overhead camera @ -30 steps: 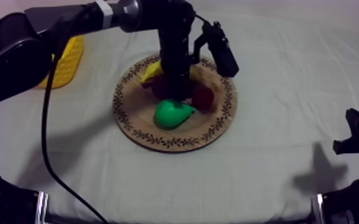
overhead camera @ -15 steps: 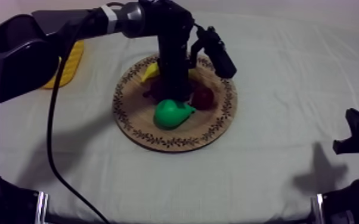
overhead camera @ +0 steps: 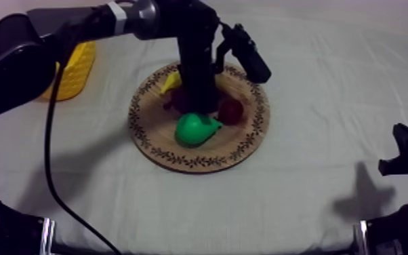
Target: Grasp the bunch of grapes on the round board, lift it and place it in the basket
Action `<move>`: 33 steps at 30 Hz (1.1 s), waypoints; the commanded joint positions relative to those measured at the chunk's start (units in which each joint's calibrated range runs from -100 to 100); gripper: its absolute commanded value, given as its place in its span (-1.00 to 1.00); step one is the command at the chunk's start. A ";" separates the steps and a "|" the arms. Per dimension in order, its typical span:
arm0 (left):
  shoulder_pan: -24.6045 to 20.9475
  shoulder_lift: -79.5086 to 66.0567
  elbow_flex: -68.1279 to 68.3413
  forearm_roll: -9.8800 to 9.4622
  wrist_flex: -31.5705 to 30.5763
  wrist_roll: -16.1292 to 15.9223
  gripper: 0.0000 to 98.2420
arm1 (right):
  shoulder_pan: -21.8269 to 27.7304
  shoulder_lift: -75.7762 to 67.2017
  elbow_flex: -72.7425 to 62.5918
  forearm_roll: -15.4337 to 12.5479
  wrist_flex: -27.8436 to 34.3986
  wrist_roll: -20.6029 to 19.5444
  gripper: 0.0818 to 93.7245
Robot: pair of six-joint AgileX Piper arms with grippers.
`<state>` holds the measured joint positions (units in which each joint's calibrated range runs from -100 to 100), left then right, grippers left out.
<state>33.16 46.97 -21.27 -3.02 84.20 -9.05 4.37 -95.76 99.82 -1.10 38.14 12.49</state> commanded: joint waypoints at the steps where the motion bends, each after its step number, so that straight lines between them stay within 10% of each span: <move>1: -0.05 -2.45 0.35 -0.02 0.31 0.07 -0.31 | -0.01 0.00 -0.04 0.00 0.00 -0.01 -0.99; 33: -9.33 -22.16 -3.11 1.08 9.06 2.81 -0.25 | -0.01 0.00 -0.04 0.00 0.00 -0.01 -0.99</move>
<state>25.47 24.94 -24.66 -2.13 93.45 -6.35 4.37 -95.76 99.82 -1.10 38.14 12.49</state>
